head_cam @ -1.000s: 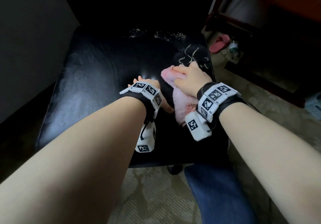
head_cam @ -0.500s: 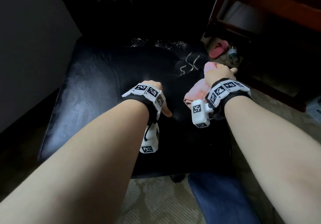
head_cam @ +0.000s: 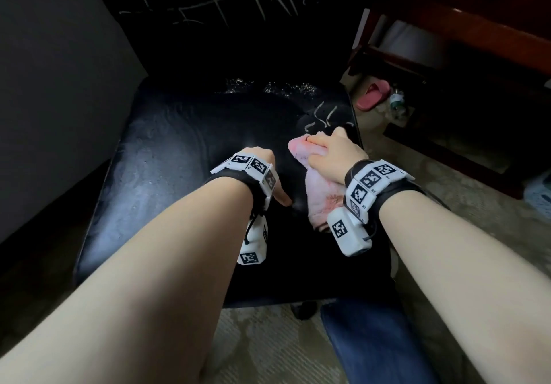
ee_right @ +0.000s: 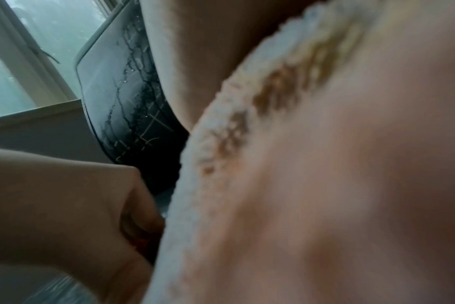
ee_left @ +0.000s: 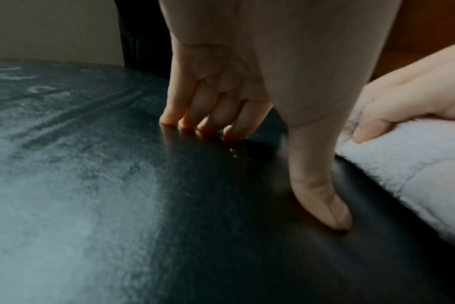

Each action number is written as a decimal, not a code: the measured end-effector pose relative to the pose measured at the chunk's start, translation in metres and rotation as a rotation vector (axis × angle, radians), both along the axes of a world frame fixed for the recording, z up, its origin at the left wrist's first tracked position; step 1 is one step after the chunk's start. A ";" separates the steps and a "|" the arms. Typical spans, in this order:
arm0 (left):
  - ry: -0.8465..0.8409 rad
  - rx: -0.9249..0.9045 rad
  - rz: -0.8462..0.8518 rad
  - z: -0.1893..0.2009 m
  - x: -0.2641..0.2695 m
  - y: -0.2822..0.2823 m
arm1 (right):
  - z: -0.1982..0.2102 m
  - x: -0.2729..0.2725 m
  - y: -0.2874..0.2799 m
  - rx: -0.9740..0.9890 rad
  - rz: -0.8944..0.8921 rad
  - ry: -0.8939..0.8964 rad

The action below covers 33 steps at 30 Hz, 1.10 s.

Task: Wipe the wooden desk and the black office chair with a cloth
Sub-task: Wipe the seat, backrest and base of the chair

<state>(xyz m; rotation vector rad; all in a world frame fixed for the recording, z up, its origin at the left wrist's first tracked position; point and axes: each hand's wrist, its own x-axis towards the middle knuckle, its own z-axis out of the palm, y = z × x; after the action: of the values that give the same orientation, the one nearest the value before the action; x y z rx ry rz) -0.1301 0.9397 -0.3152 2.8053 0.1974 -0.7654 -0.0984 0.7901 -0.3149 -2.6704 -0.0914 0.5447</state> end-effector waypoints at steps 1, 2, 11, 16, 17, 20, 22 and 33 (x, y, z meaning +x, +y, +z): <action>0.003 0.008 -0.003 0.001 0.000 0.000 | 0.000 -0.001 -0.005 -0.017 -0.037 -0.023; -0.001 0.019 -0.012 0.001 0.000 0.002 | -0.002 0.001 -0.010 -0.027 -0.081 -0.046; -0.302 0.115 0.027 -0.006 0.041 0.011 | -0.011 0.041 -0.028 -0.016 -0.310 -0.123; -0.042 0.077 0.140 -0.031 0.061 0.007 | -0.015 0.068 -0.035 -0.034 -0.462 -0.164; -0.041 0.094 0.131 -0.033 0.063 0.006 | -0.015 0.073 -0.035 -0.012 -0.520 -0.153; -0.087 0.104 0.122 -0.038 0.062 0.009 | -0.013 0.079 -0.031 0.054 -0.622 -0.105; -0.099 0.104 0.102 -0.039 0.060 0.010 | -0.008 0.079 -0.028 0.060 -0.576 -0.104; -0.065 0.140 0.079 -0.034 0.062 0.008 | -0.002 0.043 0.021 0.049 -0.024 -0.018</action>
<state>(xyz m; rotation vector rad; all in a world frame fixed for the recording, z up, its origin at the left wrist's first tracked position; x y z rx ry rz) -0.0681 0.9479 -0.3496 2.9285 0.3620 -0.6658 -0.0554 0.8107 -0.3171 -2.6259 -0.0766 0.5046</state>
